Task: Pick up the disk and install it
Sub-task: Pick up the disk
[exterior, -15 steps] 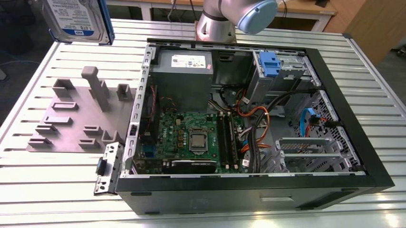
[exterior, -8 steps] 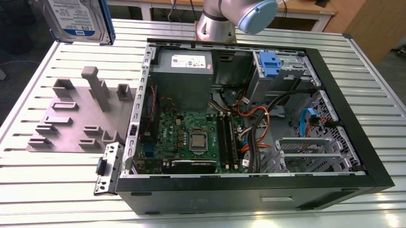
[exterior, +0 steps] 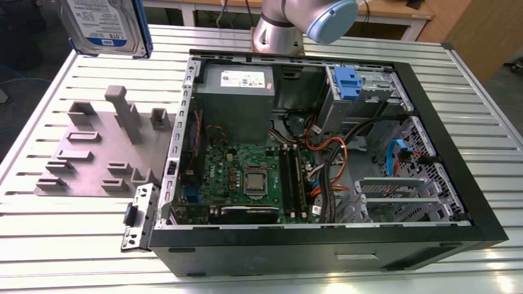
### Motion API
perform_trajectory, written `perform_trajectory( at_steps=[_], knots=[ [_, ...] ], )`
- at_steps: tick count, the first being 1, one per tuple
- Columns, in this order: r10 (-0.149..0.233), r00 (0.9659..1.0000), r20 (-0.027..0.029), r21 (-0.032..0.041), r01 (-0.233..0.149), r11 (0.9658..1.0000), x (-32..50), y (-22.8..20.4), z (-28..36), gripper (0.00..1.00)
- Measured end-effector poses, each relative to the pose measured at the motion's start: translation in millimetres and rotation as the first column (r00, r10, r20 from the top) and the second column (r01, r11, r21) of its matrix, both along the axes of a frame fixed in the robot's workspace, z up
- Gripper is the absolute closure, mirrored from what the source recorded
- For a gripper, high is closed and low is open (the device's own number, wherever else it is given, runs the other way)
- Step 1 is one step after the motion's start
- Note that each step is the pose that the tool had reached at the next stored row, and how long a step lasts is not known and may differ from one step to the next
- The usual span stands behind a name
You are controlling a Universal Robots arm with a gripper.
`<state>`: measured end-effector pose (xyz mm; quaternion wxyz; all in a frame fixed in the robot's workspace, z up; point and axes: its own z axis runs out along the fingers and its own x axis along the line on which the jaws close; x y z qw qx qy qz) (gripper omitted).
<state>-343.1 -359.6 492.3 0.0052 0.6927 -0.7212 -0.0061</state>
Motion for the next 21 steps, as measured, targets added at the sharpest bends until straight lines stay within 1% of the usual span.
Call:
perform_trajectory(
  at_steps=[12, 14, 18, 21],
  knots=[
    [0.000, 1.0000, -0.0001, 0.0000, 0.000, 1.0000, 0.6, -0.2, 0.0, 0.63],
    [0.000, 1.0000, 0.0001, 0.0001, 0.000, 1.0000, 0.6, -1.1, -0.1, 0.63],
    [0.000, 1.0000, 0.0000, 0.0000, 0.000, 1.0000, 0.5, -4.6, -0.1, 0.63],
    [0.000, 1.0000, 0.0000, 0.0000, 0.000, 1.0000, 1.0, -5.2, -0.2, 0.63]
  ],
)
